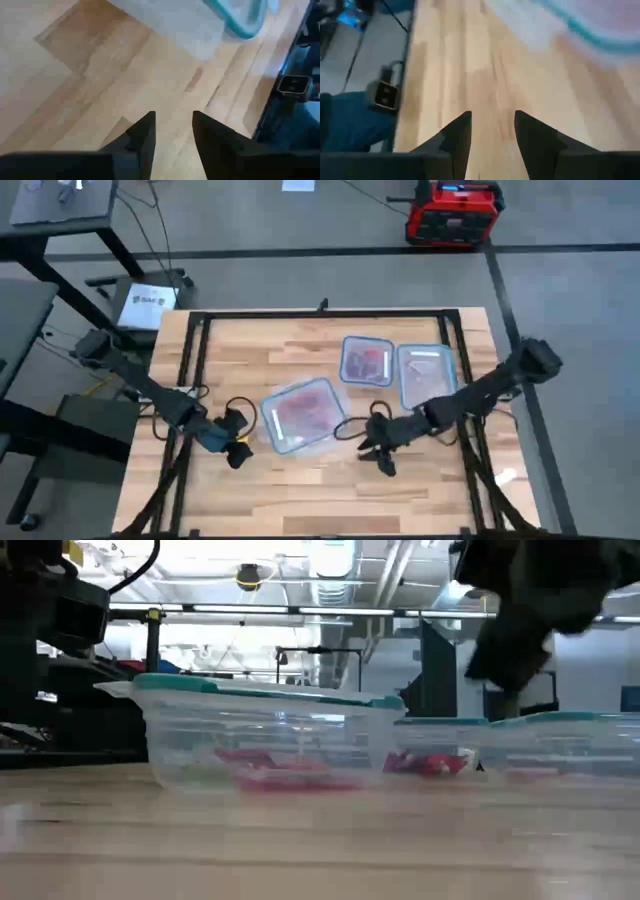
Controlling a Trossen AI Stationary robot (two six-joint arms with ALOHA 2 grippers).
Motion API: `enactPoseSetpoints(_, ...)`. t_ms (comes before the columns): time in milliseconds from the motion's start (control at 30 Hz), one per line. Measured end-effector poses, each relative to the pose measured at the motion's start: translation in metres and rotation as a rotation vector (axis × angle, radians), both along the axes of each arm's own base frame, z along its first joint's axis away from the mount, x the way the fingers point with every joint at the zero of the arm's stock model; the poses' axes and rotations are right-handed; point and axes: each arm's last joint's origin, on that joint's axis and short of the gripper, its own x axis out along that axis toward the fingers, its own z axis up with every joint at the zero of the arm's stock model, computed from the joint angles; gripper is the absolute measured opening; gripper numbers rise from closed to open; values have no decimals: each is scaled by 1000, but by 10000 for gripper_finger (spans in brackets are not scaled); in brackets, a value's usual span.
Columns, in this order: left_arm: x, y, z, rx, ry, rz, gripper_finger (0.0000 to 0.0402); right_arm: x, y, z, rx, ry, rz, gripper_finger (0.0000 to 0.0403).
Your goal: Sort candy
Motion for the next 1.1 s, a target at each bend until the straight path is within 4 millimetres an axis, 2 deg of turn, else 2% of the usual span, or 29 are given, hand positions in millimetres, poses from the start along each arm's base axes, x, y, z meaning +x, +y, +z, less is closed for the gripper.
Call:
enactPoseSetpoints(100,0,0,0,4,-2,-4,114,15,-4,-8,26,46,-55,137)
enactPoseSetpoints(233,0,0,0,9,-5,-10,114,33,-14,-9,25,112,-46,137)
enactPoseSetpoints(500,-1,-1,0,5,-4,-14,114,53,-52,1,-8,135,-158,136)
enactPoseSetpoints(600,-1,-1,0,5,-4,-14,114,53,-59,3,-5,128,-171,136)
enactPoseSetpoints(733,-1,-1,0,5,-4,-14,114,52,-48,4,21,130,-103,136)
enactPoseSetpoints(867,-1,-1,0,21,-11,-28,114,56,-54,7,-61,67,-164,136)
enactPoseSetpoints(1000,0,-4,5,10,-27,-30,114,42,-50,12,-117,136,-113,136)
enactPoseSetpoints(1100,5,-9,22,23,-96,-40,111,31,-45,28,-171,111,-83,136)
